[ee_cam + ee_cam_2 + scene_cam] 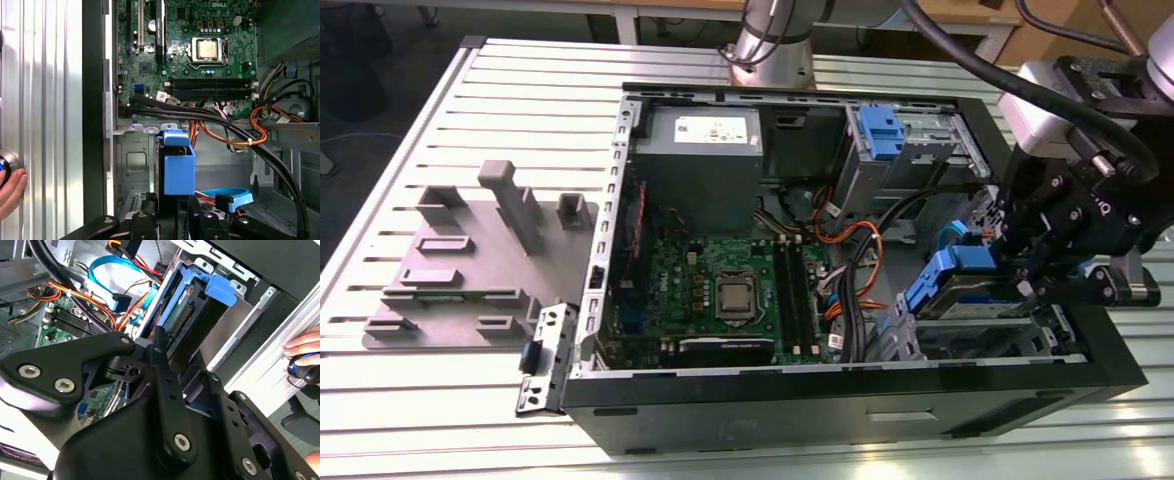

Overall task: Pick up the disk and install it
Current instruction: 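Insert the disk into the insertion slot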

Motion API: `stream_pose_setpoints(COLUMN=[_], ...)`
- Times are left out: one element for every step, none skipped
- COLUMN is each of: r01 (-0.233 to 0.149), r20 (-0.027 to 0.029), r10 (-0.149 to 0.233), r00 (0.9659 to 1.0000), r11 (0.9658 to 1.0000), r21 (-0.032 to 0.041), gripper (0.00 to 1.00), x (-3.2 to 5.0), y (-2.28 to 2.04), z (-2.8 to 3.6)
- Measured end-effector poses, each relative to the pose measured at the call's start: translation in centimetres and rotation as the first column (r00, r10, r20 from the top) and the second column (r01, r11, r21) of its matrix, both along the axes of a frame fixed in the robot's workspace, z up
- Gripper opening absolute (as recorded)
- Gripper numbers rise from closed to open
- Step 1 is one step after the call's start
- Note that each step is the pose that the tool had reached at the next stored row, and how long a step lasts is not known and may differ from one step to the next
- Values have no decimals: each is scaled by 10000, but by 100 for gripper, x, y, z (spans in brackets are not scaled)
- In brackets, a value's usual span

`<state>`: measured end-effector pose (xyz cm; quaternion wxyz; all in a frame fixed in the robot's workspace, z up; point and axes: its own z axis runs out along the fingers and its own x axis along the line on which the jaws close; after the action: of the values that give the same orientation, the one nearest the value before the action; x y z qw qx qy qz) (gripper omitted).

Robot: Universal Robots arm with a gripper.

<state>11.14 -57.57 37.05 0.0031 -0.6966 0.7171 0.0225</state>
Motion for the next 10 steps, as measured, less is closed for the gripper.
stream_pose_setpoints(r01=[1,1,1,1,1,0,0,0,0,0], r20=[0,0,0,0,0,0,0,0,0,2], r10=[-1,-1,-1,-1,-1,0,0,0,0,0], r00=[10000,10000,10000,10000,10000,10000,10000,10000,10000,10000], r11=[10000,10000,10000,10000,10000,10000,10000,10000,10000,10000], r21=[0,-1,0,-2,1,0,0,0,2,1], gripper=[35,36,36,36,42,42,42,42,42,42], x=[0,0,0,0,0,0,0,0,0,-2], y=[0,0,0,0,0,0,0,0,4,12], z=[-1,0,-1,-1,-2,-2,-3,-5,-15,-30])
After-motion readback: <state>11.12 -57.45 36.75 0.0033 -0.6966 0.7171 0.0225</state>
